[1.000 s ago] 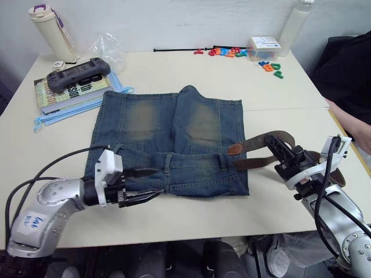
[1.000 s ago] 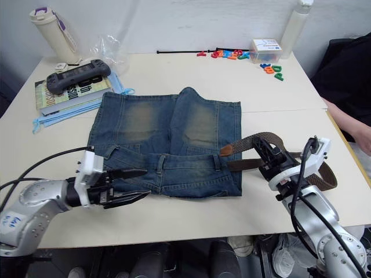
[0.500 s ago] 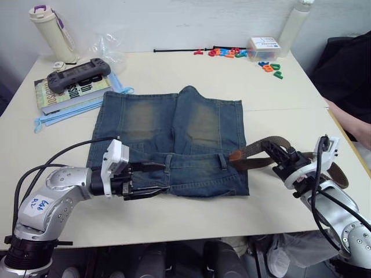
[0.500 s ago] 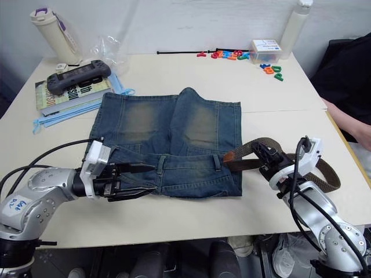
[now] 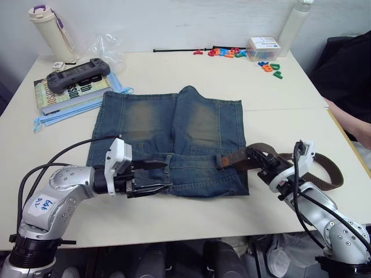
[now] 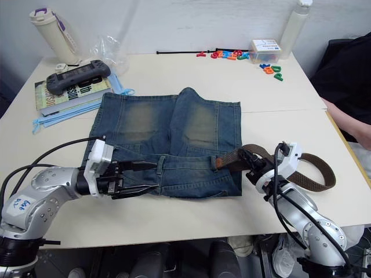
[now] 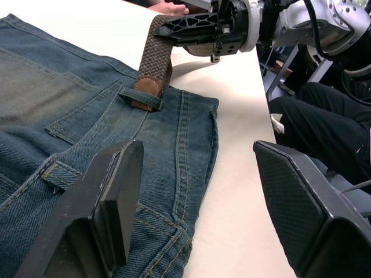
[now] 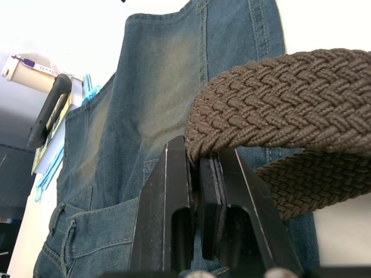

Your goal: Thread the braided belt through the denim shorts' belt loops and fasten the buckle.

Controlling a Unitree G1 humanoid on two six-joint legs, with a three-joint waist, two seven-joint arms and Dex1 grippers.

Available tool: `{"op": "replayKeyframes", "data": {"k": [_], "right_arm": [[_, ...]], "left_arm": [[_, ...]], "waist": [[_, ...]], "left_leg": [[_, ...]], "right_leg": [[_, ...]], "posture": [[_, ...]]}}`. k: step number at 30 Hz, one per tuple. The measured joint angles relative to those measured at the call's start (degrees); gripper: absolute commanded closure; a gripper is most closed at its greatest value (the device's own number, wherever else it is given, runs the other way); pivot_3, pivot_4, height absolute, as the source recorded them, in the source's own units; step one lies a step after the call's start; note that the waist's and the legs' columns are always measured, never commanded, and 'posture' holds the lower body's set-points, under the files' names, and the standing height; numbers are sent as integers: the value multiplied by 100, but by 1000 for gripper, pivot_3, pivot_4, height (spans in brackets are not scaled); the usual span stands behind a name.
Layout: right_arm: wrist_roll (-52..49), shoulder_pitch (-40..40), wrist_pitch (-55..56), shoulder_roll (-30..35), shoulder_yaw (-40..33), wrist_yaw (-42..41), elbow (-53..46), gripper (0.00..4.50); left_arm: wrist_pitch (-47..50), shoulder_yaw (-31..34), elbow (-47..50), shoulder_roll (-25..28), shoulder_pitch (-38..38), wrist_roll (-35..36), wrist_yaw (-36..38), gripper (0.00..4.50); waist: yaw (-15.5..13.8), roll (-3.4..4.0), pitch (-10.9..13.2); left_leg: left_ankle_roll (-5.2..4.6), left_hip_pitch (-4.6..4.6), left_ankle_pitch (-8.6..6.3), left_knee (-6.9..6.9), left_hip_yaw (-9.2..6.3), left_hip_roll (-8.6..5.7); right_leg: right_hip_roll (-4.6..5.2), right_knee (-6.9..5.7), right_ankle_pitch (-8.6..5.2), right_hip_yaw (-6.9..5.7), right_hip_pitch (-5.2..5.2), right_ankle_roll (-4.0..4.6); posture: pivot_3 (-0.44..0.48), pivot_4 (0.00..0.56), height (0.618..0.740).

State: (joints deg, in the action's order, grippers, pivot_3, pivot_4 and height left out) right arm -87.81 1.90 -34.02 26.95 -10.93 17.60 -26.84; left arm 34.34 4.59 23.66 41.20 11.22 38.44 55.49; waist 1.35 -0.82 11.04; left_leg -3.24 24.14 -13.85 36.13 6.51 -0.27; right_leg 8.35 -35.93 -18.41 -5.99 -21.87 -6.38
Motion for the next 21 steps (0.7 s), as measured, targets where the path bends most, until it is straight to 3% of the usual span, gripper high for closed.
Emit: {"op": "replayKeyframes", "data": {"k": [10,16,21], "right_arm": [[499,103,-121,-303,128,-164,387,4500],[-424,138,-414,-800,135,425,905,4500],[-1350,358,-473,-1016,34,979,1251,4500]], "left_arm": [[-295,-286,-1,-68,149,-295,-22,1131],[-587,-459,-144,-206,343,-580,-46,1131],[-1545,-911,-384,-270,379,-1475,-42,1131]], "waist": [[5,1,1],[6,1,1],[29,1,0]], "left_leg": [[0,2,1,-1,1,0],[6,2,-4,-2,0,0],[8,-1,-6,-5,1,1]], "right_leg": [[-1,0,0,0,-4,0],[0,0,0,0,-3,0],[-2,-1,0,2,-4,1]], "posture": [[0,150,718],[0,150,718],[0,150,718]]}}
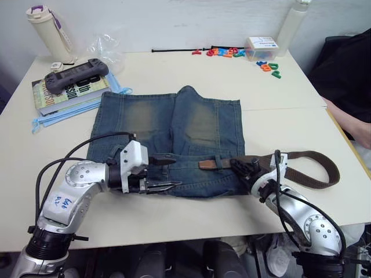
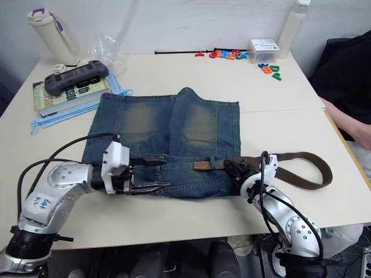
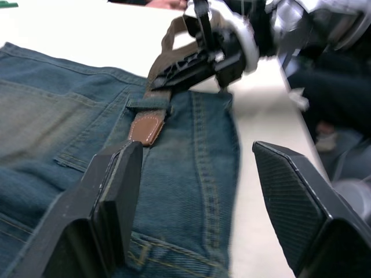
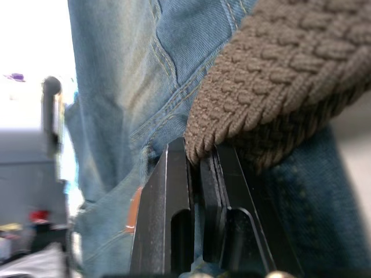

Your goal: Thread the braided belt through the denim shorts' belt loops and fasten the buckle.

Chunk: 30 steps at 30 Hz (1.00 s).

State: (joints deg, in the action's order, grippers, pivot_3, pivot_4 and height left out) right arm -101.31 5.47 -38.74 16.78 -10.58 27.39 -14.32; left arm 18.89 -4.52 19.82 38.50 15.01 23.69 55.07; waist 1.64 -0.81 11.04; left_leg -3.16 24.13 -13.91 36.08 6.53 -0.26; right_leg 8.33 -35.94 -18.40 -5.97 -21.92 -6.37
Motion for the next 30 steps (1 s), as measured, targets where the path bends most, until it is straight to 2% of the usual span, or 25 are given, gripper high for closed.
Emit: {"op": "replayKeyframes", "data": {"k": [6,10,15,23,30], "right_arm": [[-744,164,-15,-182,-158,303,395,4500],[-957,224,-17,-417,-273,345,541,4500],[-1008,229,5,-757,-389,347,561,4500],[-1021,38,47,-1084,-564,323,410,4500],[-1021,-89,144,-1179,-559,323,264,4500]], "left_arm": [[-2246,-579,-1097,-480,312,-1842,-662,1131],[-3435,-797,-1728,-946,624,-2626,-1195,1131],[-3909,-917,-2298,-1530,697,-3086,-1833,1131],[-4598,-1116,-2932,-1589,964,-3536,-2123,1131],[-5176,-1304,-3701,-1832,1344,-4250,-2824,1131]], "waist": [[4,-6,-4],[29,-10,-7],[37,-10,-7],[-8,-6,-9],[-24,3,-14]], "left_leg": [[-22,1,-19,-2,0,4],[-43,0,-8,-4,1,8],[-48,4,-4,-3,3,11],[-49,5,-5,-3,3,10],[-50,5,-6,-3,3,8]], "right_leg": [[1,-1,4,0,-3,7],[-2,-2,5,0,-5,8],[-4,-9,5,0,-13,8],[-2,-5,5,-3,-11,8],[1,-5,5,-4,-10,8]], "posture": [[0,150,718],[0,150,718],[0,150,718],[0,150,718],[0,150,718]]}}
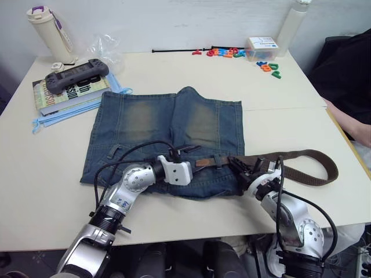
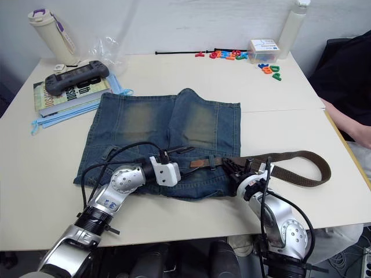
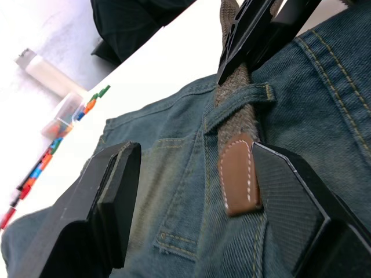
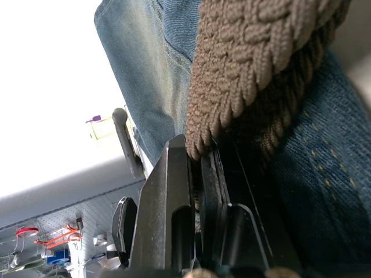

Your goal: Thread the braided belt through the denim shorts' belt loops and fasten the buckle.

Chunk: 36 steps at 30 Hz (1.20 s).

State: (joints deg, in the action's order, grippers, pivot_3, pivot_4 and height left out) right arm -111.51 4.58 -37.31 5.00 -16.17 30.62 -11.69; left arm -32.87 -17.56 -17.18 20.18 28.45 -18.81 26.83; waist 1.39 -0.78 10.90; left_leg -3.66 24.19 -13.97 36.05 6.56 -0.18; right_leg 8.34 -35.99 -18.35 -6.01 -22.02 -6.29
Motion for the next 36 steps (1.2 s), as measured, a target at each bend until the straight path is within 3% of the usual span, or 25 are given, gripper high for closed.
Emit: {"op": "replayKeyframes", "data": {"k": [9,14,21,28,36], "right_arm": [[2,-73,137,31,21,-8,-175,4500],[72,-128,218,31,128,-43,-271,4500],[293,-247,279,31,292,-188,-412,4500],[612,-294,363,20,513,-340,-473,4500],[770,-281,408,-3,624,-482,-474,4500]], "left_arm": [[-108,-186,-404,-122,193,-283,-293,1131],[211,-213,-184,-61,144,280,484,1131],[1188,-255,550,326,-126,1164,1733,1131],[2704,22,753,259,65,1668,1932,1131],[3489,67,758,273,306,1736,2055,1131]], "waist": [[-30,38,-25],[-46,64,-52],[24,66,-52],[26,65,-52],[23,64,-51]], "left_leg": [[0,-3,-5,2,0,-3],[2,-3,-7,-1,0,-3],[-2,-4,-2,-5,-1,-1],[-2,-2,-2,-4,-5,-1],[0,-2,-1,-5,-4,-1]], "right_leg": [[5,2,1,-1,7,-1],[3,9,1,0,5,-2],[-1,6,0,0,4,0],[-2,7,0,-1,3,0],[-3,7,0,-1,3,0]], "posture": [[0,150,718],[0,150,718],[0,150,718],[0,150,718],[0,150,718]]}}
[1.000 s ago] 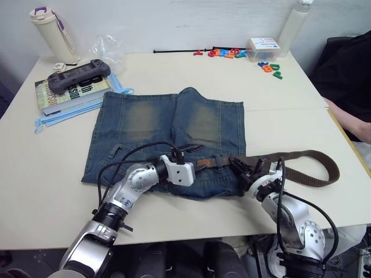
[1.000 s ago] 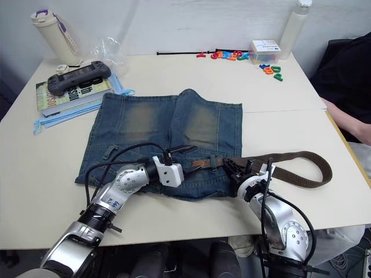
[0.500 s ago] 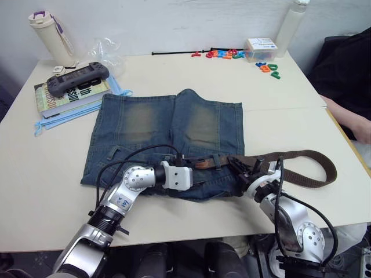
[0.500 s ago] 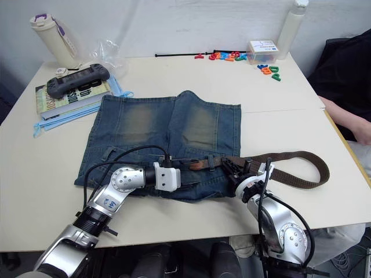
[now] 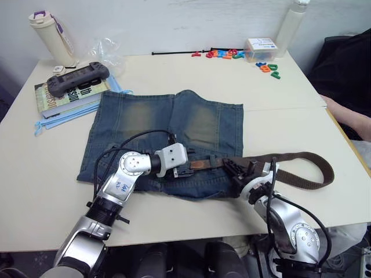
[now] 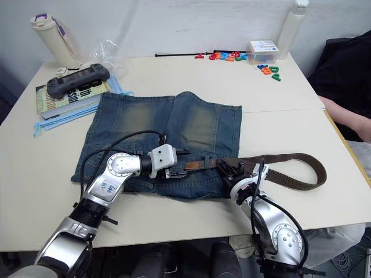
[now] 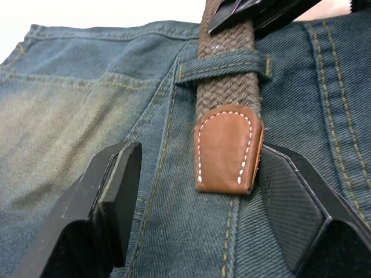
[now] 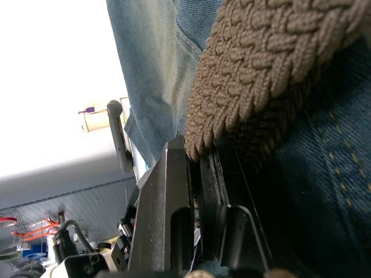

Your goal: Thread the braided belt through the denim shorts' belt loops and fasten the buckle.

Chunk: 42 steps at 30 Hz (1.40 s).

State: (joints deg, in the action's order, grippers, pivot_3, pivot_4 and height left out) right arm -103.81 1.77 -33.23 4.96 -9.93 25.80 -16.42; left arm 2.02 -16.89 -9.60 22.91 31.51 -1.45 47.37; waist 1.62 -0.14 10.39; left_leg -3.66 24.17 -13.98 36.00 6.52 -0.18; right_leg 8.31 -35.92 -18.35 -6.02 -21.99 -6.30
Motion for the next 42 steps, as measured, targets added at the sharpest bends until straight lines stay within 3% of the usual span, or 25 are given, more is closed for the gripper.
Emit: {"op": "replayKeyframes", "data": {"k": [7,14,20,24,28,29,40,42], "right_arm": [[89,51,75,1,2,-46,0,4500],[95,51,79,6,-17,-55,0,4500],[90,50,75,9,-37,-54,-2,4500],[88,51,73,13,-41,-54,-2,4500],[87,55,71,15,-47,-54,-2,4500],[87,68,71,16,-49,-55,-2,4500],[89,80,-35,133,30,-42,-98,4500],[94,-8,-44,138,63,-10,-259,3678]], "left_arm": [[475,8,-77,-133,177,41,-6,1131],[31,-6,-184,-157,165,-139,-46,1131],[-1063,-59,-267,-130,65,-559,-381,1131],[-1652,-100,-342,-109,-49,-790,-615,2370],[-1837,-109,-424,-106,-48,-835,-678,4163],[-1842,-109,-428,-106,-48,-843,-681,4432],[-1956,-98,60,153,-320,-1012,-836,4432],[-2067,-99,307,280,-458,-1135,-944,4500]], "waist": [[-12,-1,1],[-17,-1,1],[-16,-2,1],[-19,-2,2],[-17,-2,2],[-16,-2,1],[-5,0,3],[-12,0,3]], "left_leg": [[1,2,0,0,0,-1],[3,2,-2,0,0,-1],[1,6,-3,-1,0,-1],[0,9,-3,-2,0,-1],[0,9,-4,-2,0,-1],[0,9,-4,-2,0,-1],[0,11,-2,-10,1,-1],[0,22,-1,-10,1,-1]], "right_leg": [[1,2,0,0,0,0],[3,4,0,0,1,0],[5,6,0,1,-4,0],[5,6,0,0,-5,0],[5,6,0,0,-5,0],[5,6,0,1,-5,0],[4,6,0,2,-14,0],[4,5,0,2,-25,0]], "posture": [[0,150,718],[0,150,718],[0,150,718],[0,150,718],[0,150,718],[0,150,718],[0,150,718],[0,150,718]]}}
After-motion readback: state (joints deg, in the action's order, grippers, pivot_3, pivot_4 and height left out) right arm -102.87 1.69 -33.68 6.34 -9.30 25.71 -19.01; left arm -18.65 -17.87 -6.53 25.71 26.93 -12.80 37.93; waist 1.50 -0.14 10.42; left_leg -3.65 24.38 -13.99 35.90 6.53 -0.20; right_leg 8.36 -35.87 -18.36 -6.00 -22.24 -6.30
